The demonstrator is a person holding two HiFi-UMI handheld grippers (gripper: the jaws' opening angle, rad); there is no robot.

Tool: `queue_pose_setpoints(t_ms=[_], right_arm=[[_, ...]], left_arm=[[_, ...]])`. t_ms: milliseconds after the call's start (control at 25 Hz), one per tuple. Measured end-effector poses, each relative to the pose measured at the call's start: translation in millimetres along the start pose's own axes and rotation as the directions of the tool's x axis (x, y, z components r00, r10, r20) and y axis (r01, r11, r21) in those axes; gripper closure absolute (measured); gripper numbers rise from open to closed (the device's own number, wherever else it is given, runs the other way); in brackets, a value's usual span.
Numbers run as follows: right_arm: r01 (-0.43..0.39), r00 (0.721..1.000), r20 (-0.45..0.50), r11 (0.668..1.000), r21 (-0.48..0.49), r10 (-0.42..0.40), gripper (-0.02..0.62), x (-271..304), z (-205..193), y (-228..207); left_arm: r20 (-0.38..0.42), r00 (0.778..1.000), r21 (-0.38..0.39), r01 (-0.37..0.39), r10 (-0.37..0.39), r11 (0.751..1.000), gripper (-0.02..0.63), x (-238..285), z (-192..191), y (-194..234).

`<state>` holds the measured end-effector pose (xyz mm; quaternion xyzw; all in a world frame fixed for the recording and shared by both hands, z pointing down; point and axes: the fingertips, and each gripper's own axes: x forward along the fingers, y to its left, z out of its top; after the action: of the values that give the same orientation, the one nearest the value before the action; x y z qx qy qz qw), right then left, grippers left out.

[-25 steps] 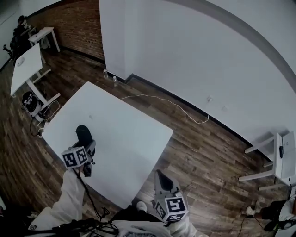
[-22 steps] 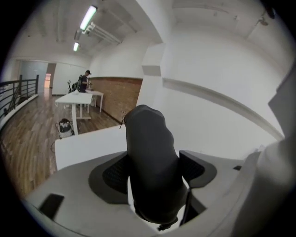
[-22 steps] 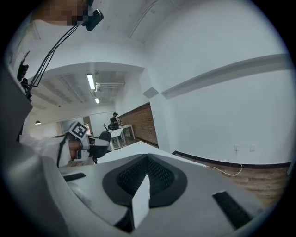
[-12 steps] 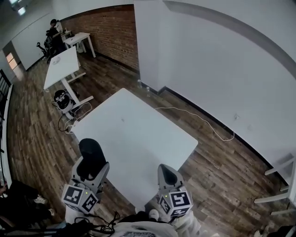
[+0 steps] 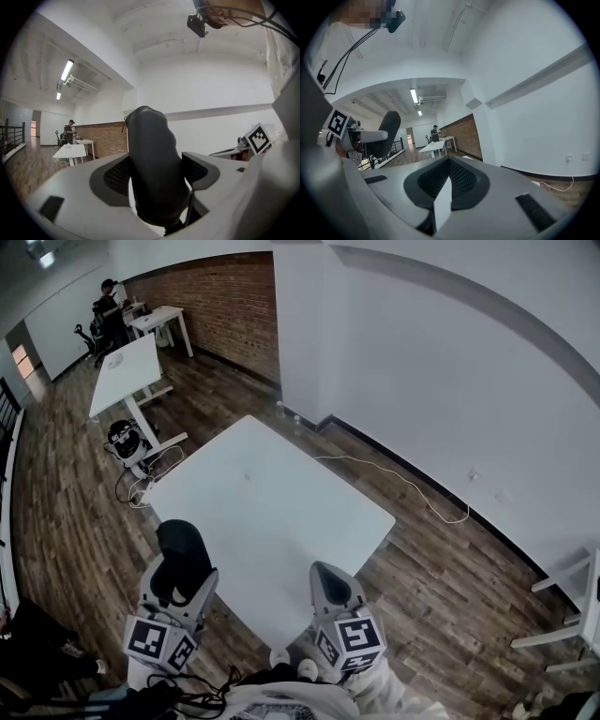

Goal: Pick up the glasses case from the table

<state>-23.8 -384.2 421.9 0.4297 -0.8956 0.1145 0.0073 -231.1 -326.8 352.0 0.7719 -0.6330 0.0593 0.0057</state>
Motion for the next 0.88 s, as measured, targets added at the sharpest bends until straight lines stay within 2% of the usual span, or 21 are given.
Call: queue_pose_setpoints(t_ms=[240,560,880], right_arm=[[0.009,1.0,0.013,1.0,-0.007,-0.009,0.607,-14.7,3.6,1.0],[0.022,0.998,0.061,0.999,-0.037,-0.02,0.608,-28.0,17.9,6.5],[0.033,0.997,0.065,0.998,-0.051,-0.03,0.607,-31.2,18.9,9.1]], left_arm=[[0.026,1.0,0.041,0.006,-0.007,0.999,0.261,-6.7,5.3,-9.9],[0.029,0.999,0.036,0.017,-0.018,0.999,0.259,-12.5,7.6,-13.6],[0.024,1.0,0.033,0.019,-0.02,0.999,0.259,-15.0,5.2,-11.2]])
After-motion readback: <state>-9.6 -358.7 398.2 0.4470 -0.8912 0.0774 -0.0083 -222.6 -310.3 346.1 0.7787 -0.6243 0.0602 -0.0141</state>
